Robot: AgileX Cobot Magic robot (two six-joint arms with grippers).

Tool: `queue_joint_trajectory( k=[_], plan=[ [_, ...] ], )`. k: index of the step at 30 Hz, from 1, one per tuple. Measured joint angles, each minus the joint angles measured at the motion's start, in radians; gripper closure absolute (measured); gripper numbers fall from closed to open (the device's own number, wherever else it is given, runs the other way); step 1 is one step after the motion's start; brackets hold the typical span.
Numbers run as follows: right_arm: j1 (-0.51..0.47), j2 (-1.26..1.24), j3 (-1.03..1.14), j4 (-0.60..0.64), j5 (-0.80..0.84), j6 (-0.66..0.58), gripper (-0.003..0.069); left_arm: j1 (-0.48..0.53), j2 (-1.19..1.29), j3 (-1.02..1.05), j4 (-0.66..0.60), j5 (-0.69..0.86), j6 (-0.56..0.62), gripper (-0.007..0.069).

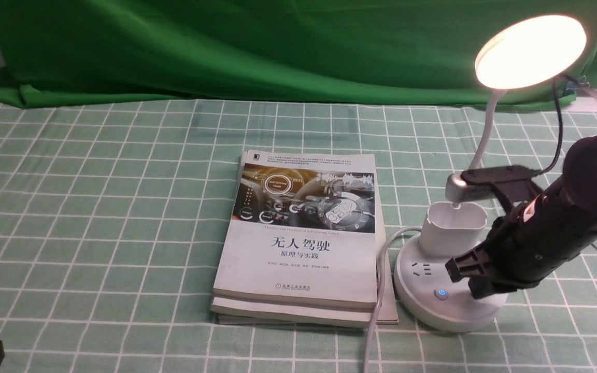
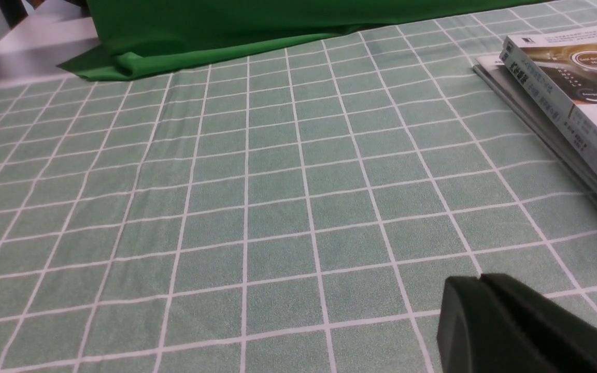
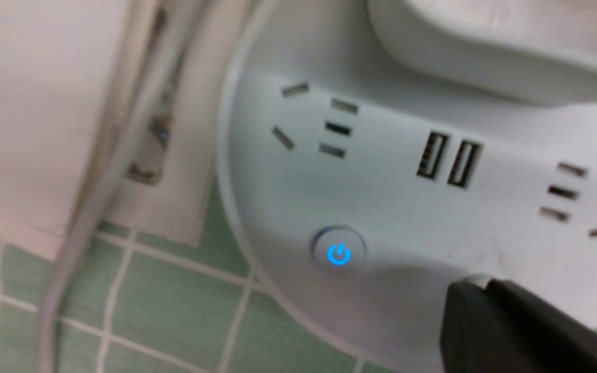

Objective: Turn off the desk lamp on the blue coffee tablecloth by hand.
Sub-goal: 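Press the power button on the lamp base to turn the lamp off with the right gripper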

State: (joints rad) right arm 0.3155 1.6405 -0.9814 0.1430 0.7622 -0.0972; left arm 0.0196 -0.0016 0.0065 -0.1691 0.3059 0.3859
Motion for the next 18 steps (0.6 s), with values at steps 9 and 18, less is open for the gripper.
queue_joint_trajectory(
  k=[9,18],
  plan=[
    [0.0,0.05,0.0,-0.012,-0.007,0.001,0.0621,0.0,0.0,0.0,0.0,0.0,0.0,0.0624],
    [0.0,0.046,-0.001,-0.015,-0.015,0.001,0.0621,0.0,0.0,0.0,0.0,0.0,0.0,0.0624]
  ],
)
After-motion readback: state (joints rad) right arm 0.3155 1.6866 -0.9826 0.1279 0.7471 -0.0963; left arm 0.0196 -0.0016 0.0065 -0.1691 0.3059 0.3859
